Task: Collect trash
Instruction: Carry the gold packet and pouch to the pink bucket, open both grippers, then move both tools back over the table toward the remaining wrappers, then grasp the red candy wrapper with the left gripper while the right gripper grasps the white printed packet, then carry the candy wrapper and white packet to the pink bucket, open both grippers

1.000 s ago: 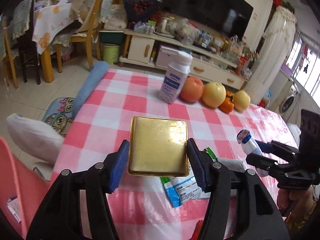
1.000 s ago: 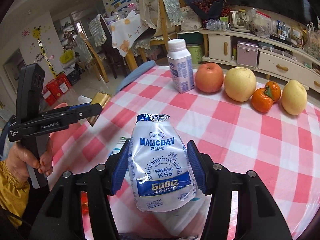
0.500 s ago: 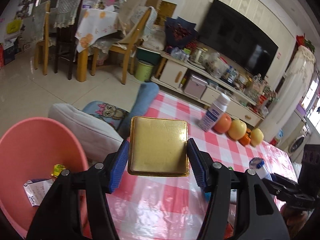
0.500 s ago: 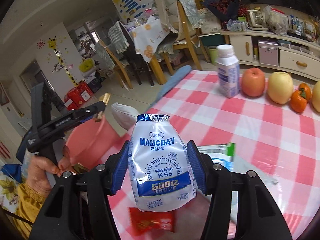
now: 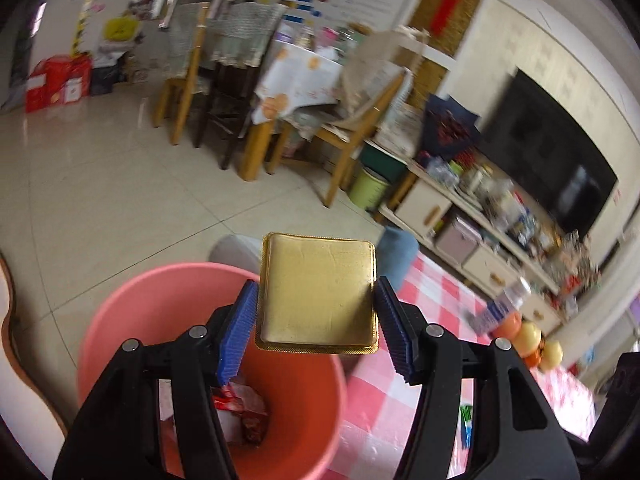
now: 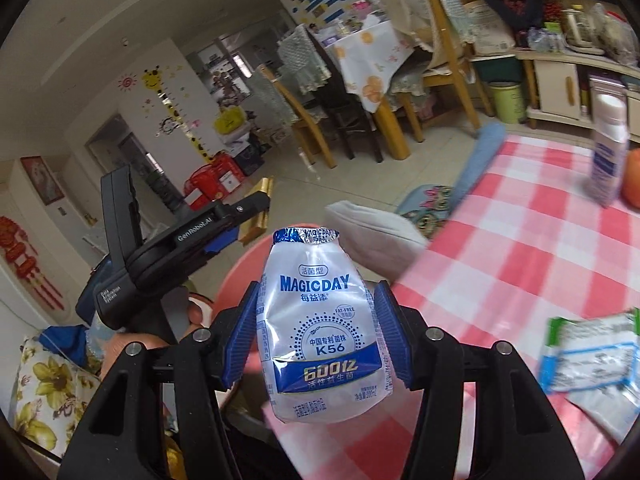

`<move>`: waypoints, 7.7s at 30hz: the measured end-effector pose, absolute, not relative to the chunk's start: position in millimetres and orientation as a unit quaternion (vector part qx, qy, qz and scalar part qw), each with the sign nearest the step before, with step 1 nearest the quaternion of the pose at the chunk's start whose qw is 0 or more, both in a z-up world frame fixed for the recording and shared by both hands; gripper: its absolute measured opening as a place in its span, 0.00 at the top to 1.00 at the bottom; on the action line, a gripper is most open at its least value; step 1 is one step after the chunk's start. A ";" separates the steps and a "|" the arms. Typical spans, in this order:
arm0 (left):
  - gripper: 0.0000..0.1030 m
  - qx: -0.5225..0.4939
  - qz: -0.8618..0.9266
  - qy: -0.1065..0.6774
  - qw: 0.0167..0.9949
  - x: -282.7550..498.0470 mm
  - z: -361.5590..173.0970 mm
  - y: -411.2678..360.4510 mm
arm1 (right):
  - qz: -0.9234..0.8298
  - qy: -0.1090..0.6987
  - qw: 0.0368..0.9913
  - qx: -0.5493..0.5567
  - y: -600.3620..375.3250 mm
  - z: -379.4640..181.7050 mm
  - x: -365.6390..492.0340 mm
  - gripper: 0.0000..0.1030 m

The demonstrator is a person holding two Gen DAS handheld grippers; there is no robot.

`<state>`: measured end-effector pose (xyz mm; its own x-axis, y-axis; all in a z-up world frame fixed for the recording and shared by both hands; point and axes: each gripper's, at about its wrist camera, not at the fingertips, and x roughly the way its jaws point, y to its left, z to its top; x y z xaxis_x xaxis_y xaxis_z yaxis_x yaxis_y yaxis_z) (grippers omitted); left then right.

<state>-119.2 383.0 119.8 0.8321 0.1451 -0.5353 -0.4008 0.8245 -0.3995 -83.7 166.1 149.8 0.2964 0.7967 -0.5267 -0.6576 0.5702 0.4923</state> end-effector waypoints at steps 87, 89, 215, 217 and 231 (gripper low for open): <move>0.11 -0.003 -0.263 0.388 0.883 -104.1 69.4 128.3 | 0.095 0.400 0.906 0.100 -91.3 86.5 -204.7 0.05; 0.11 0.021 -0.284 0.400 0.871 -111.1 61.6 114.6 | 0.097 0.417 0.892 0.145 -106.4 77.5 -199.8 0.05; 0.49 0.023 -0.193 0.470 0.861 -82.3 19.7 145.0 | 0.102 0.425 0.887 0.147 -105.9 42.0 -70.0 0.47; 0.49 0.012 -0.193 0.463 0.865 -82.5 23.9 148.4 | 0.107 0.417 0.889 0.154 -107.7 46.8 -75.3 0.47; 0.49 -0.063 -0.147 0.384 0.910 -87.9 65.4 189.2 | 0.170 0.374 0.892 0.189 -80.2 99.7 -98.7 0.47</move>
